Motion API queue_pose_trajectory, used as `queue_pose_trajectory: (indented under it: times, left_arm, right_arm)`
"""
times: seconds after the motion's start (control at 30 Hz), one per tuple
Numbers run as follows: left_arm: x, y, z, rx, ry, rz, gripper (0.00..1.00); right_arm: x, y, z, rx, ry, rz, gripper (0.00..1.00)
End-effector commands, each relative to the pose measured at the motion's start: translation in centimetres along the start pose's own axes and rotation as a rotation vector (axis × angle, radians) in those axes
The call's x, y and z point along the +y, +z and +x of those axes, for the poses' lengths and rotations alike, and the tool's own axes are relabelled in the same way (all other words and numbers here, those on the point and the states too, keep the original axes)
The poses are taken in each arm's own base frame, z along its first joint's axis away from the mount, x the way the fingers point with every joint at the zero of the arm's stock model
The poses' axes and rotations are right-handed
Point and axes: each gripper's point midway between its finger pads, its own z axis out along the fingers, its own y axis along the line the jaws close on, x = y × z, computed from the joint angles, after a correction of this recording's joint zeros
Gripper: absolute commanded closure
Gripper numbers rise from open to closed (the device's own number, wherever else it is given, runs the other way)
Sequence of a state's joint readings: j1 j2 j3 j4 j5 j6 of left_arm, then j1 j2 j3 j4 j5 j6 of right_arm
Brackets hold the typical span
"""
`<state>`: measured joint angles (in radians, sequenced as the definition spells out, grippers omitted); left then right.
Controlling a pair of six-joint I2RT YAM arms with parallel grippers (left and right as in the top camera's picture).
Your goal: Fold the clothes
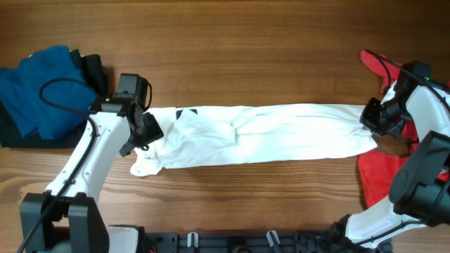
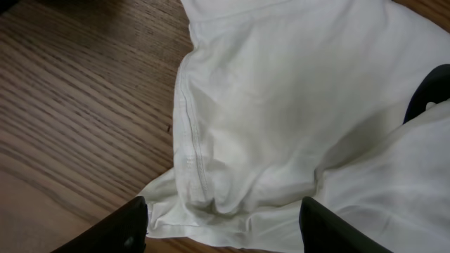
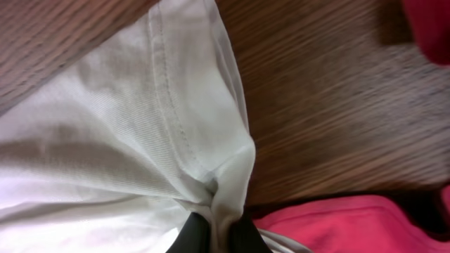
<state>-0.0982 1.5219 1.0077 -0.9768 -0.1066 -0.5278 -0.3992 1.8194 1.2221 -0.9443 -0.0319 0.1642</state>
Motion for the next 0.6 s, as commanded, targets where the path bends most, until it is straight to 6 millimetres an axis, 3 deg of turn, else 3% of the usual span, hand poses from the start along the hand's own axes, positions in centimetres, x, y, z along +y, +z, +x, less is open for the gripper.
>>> queue_pose_trajectory:
  times: [0.0, 0.1, 0.37, 0.57]
  left_arm:
    - [-0.6, -0.4, 0.0, 0.003, 0.017, 0.034, 0.31]
    - [-0.9, -0.4, 0.2, 0.014, 0.017, 0.049, 0.31]
    - [-1.2, -0.5, 0.4, 0.023, 0.018, 0.063, 0.31]
    - [-1.1, -0.5, 0.4, 0.026, 0.018, 0.062, 0.31]
  right_arm:
    - [-0.9, -0.7, -0.9, -0.041, 0.019, 0.054, 0.96]
    - [-0.4, -0.7, -0.5, -0.023, 0.017, 0.029, 0.96]
    - [3.8, -1.5, 1.4, 0.010, -0.119, -0.031, 0.96]
    - [10.0, -3.5, 3.5, -0.049, -0.339, -0.056, 0.96]
